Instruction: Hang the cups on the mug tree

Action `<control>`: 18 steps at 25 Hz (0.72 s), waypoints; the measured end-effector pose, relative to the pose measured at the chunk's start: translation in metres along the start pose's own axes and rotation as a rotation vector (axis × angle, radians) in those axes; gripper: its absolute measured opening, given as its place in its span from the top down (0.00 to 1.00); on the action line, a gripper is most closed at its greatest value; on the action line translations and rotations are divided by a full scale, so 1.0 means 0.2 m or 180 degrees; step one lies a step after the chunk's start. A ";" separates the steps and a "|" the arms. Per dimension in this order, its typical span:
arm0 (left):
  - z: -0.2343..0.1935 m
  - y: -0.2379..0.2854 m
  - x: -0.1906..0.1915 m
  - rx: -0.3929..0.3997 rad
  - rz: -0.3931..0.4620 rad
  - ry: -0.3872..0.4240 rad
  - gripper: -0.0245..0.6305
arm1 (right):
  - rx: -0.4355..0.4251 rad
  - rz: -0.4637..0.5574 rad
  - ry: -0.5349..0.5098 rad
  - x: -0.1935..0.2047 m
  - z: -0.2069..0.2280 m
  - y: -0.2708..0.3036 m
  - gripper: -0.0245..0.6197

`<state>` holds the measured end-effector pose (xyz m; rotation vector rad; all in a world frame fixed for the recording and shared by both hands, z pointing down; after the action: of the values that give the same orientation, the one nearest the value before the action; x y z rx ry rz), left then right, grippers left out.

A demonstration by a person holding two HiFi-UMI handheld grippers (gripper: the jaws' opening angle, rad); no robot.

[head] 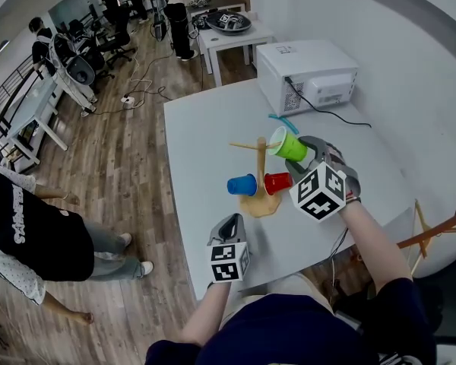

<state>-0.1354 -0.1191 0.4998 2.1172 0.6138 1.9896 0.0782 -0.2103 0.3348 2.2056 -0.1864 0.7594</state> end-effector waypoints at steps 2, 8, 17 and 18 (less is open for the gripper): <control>0.00 0.00 0.00 -0.0001 -0.0009 0.0005 0.93 | 0.0003 -0.0003 -0.0040 -0.01 0.00 0.00 0.59; 0.00 0.00 0.01 -0.0006 -0.0031 0.0009 0.93 | 0.0049 -0.0040 -0.0237 -0.03 -0.01 0.00 0.59; 0.00 0.00 0.00 0.0010 -0.0028 -0.0002 0.93 | 0.0089 0.0028 -0.0342 -0.08 0.01 -0.03 0.59; 0.00 0.00 0.00 0.0011 -0.0026 -0.0003 0.93 | 0.0090 0.0036 -0.0347 -0.08 0.01 -0.03 0.59</control>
<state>-0.1357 -0.1197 0.5001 2.1140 0.6254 1.9847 0.0679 -0.2087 0.3200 2.2763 -0.2439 0.6522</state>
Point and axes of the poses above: the fingertips, and each gripper's own axes: y forward along the fingers, z to its right, x out of its underside, the point moved 10 cm from there along -y, backward along the fingers, and after that the axes turned 14 degrees about -x, right-handed, at the moved point
